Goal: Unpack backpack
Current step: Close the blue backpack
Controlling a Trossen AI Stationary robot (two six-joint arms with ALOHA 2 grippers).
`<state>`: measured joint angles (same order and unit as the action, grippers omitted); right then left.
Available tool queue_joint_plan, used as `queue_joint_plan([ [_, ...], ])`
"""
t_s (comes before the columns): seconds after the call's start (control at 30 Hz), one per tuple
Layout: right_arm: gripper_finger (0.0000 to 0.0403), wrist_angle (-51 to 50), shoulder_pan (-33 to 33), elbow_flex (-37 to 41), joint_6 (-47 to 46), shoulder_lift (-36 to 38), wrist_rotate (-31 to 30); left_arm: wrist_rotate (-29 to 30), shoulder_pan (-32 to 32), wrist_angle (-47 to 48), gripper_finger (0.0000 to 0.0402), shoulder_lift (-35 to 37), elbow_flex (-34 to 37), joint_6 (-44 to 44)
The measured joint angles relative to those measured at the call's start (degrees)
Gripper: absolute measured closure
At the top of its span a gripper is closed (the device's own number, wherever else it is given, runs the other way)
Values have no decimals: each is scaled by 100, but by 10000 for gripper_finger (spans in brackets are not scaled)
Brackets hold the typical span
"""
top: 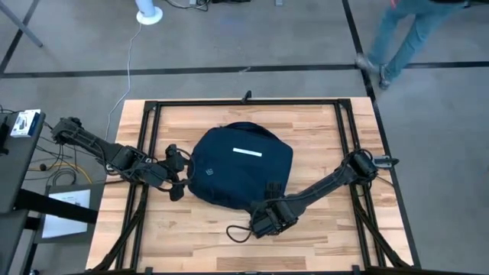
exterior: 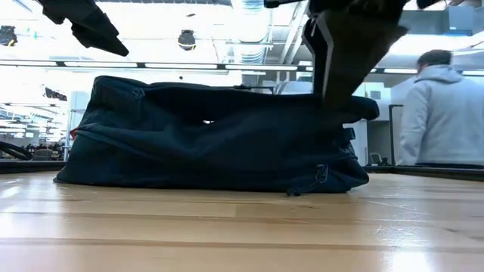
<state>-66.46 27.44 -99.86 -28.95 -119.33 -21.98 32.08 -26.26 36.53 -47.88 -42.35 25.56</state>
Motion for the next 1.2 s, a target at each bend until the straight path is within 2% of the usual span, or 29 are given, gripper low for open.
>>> queue_joint_plan([
  [0.1, 214, 146, 34, 176, -83, 0, -607, 0, 0, -1, 132, 0, 0, 4],
  [0.2, 241, 431, 16, 408, -58, 0, -842, -1, 0, -4, 132, 0, 0, 19],
  [0.27, 278, 459, -20, 497, -110, 0, -826, -6, 0, -2, 132, 0, 0, 30],
  [0.37, 368, 517, -28, 497, -106, -1, -809, -282, 0, 10, 132, 0, 0, -92],
  [0.43, 389, 490, -24, 458, -105, 2, -806, -644, -5, 71, 132, -24, 0, -471],
  [0.5, 395, 480, -22, 413, -100, 2, -799, -1030, -49, 233, 132, -132, 1, -1002],
  [0.6, 399, 503, -16, 409, -57, 11, -732, -1124, -261, 195, 132, -370, 9, -1662],
  [0.77, 400, 503, -17, 407, -59, 11, -660, -763, -505, -98, 132, -905, 9, -3246],
  [0.87, 401, 512, 18, 407, -59, 11, -660, -577, -522, -305, 132, -1261, -1, -3797],
  [0.9, 401, 522, 26, 409, -59, 11, -660, -340, -518, -283, 132, -1407, -2, -3967],
  [1.0, 402, 527, 58, 409, -59, 11, -658, 952, -492, -212, 132, -1834, 4, -4233],
  [1.03, 402, 525, 70, 409, -61, 11, -658, 1153, -471, -210, 132, -1957, 4, -4305],
  [1.1, 402, 525, 70, 409, -62, 11, -658, 1091, -418, -214, 132, -2204, 4, -4429],
  [1.2, 402, 522, 70, 407, -62, 11, -656, 528, -336, -191, 132, -2509, 4, -4406],
])
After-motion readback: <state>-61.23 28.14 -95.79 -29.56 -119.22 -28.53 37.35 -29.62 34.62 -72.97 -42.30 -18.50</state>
